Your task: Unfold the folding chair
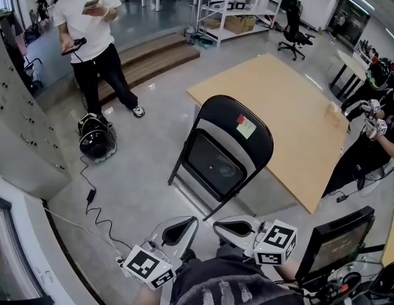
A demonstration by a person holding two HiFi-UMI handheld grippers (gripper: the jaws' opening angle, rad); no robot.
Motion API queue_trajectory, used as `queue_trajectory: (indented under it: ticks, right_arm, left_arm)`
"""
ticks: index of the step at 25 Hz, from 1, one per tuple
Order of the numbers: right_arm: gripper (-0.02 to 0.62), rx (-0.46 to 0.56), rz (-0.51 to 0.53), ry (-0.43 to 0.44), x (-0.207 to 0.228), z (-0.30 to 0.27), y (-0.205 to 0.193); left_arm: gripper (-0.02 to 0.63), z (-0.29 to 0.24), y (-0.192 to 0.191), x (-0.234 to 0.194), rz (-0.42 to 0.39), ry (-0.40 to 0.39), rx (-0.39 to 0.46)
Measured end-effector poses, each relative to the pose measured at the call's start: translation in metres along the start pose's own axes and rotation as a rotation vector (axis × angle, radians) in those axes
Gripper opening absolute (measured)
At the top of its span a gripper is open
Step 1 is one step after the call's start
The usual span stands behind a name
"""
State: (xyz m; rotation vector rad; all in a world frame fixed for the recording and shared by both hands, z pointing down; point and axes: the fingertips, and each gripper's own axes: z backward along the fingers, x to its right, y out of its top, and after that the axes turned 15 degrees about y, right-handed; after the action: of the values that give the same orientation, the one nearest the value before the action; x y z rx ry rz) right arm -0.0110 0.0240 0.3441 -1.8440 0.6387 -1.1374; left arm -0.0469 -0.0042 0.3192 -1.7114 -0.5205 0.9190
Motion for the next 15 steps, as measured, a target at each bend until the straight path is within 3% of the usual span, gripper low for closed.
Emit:
queue_trajectory:
  ticks: [6,15]
  right_arm:
    - [0.000,0.008,0.060,-0.118,0.055,0.036,0.015]
    - [0.000,-0.141,0.175,-0.327,0.162,0.120,0.020]
  left_arm:
    - [0.003,-0.031,0.006,-0.002,-0.030,0.011,-0.014]
    - [0.003,-0.108,0.009,0.018,-0.053,0.004,-0.048]
